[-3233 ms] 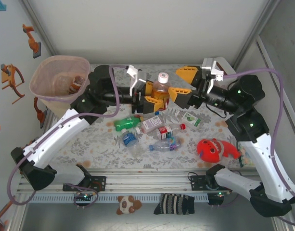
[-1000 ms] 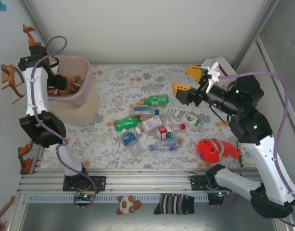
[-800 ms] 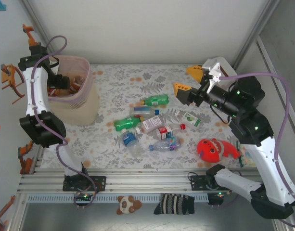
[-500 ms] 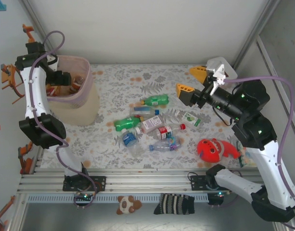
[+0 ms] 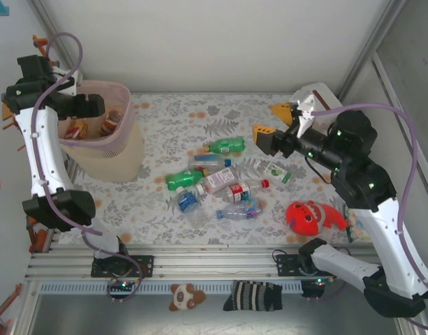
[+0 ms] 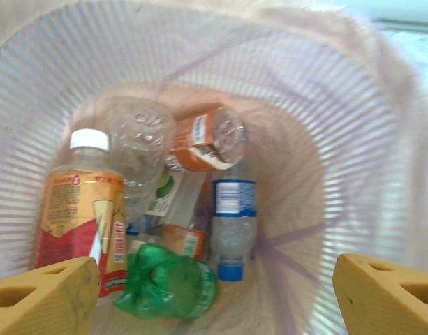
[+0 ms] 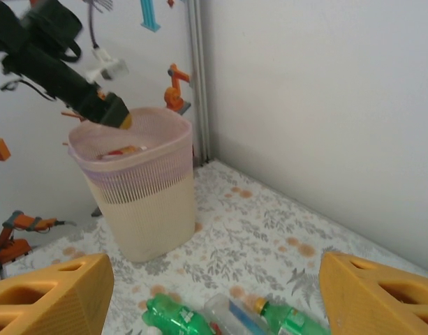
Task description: Put the plastic bottles in the bin
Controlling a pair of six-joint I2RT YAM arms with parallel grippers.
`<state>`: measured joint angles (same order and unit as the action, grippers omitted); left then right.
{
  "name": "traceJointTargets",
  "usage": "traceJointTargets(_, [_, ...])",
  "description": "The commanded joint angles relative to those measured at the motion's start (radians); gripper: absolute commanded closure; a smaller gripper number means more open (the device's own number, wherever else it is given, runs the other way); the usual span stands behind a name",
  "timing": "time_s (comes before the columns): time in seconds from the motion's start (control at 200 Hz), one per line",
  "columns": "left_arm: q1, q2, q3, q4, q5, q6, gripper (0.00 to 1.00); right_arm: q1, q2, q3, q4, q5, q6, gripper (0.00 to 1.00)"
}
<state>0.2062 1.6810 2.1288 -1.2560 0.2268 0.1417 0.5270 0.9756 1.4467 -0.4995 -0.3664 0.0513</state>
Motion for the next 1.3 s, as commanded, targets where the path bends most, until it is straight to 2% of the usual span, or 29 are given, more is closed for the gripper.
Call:
traceJointTargets(0.0, [0.004, -0.073, -0.014, 0.012, 0.149, -0.047, 0.16, 0.005, 0.019, 0.023, -0.09, 0.041, -0.007, 0.24])
traceJointTargets(0.21, [-0.027, -0.214, -0.183, 0.151, 0.329, -0.14, 0.18, 0.004, 0.067, 0.019, -0.182, 0.061, 0.008, 0.24])
traceJointTargets(0.451, [-0.19, -0.342, -0.352, 0.244, 0.336, -0.202, 0.2, 0.005, 0.079, -0.017, -0.198, 0.058, 0.022, 0.25])
traceJointTargets(0.596, [-0.313, -0.441, -0.499, 0.32, 0.212, -0.295, 0.23, 0.005, 0.074, -0.031, -0.205, 0.062, 0.025, 0.25])
traceJointTargets(0.841, [-0.608, -0.622, -0.78, 0.5, -0.047, -0.56, 0.25, 0.004, 0.063, -0.07, -0.189, 0.055, 0.048, 0.26])
traceJointTargets(0.971, [-0.743, -0.678, -0.912, 0.545, -0.194, -0.659, 0.23, 0.005, 0.053, -0.08, -0.186, 0.048, 0.055, 0.26])
traceJointTargets(1.157, [-0.843, -0.677, -1.036, 0.549, -0.321, -0.832, 0.21, 0.005, 0.033, -0.094, -0.188, 0.048, 0.06, 0.26])
traceJointTargets(1.297, [-0.913, -0.647, -1.118, 0.586, -0.348, -0.95, 0.19, 0.004, 0.02, -0.107, -0.187, 0.04, 0.07, 0.26])
